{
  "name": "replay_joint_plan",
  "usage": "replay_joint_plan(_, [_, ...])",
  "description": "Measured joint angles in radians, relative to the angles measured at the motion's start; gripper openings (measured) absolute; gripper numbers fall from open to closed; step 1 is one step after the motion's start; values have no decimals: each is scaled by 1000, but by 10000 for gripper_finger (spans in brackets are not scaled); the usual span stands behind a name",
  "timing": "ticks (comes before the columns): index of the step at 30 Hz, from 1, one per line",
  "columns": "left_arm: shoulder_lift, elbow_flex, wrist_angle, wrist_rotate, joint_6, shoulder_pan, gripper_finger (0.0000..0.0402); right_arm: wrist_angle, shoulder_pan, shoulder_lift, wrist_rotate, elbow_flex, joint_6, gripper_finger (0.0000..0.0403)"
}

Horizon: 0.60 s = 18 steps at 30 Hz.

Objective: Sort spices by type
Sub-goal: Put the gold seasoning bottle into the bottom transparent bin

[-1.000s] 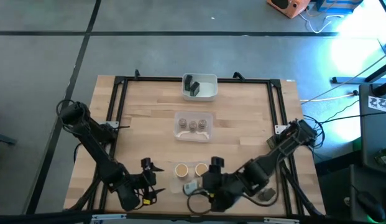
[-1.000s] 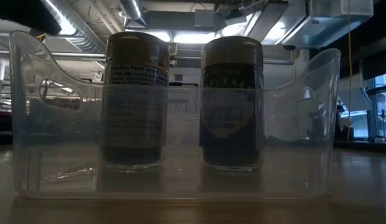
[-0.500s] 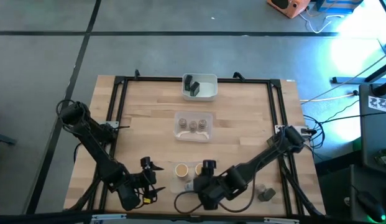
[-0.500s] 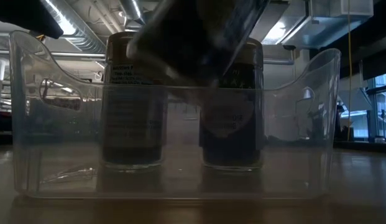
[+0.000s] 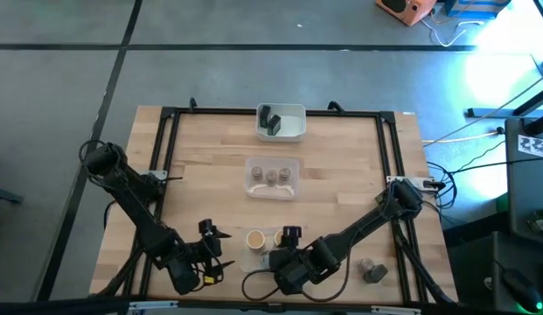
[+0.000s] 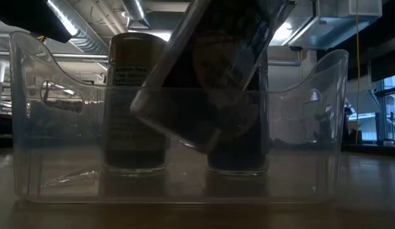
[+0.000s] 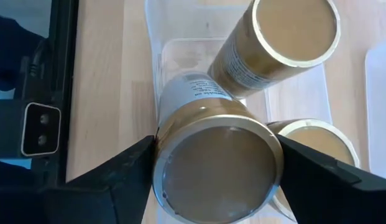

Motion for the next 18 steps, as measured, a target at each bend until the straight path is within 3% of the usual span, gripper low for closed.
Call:
replay_joint_plan(8, [0, 0, 0, 0, 3, 0, 345, 15, -3, 24, -4, 4, -9, 297])
replay_joint_plan(18, [0, 0, 0, 0, 3, 0, 345, 58, -5, 26, -25, 2, -23, 339])
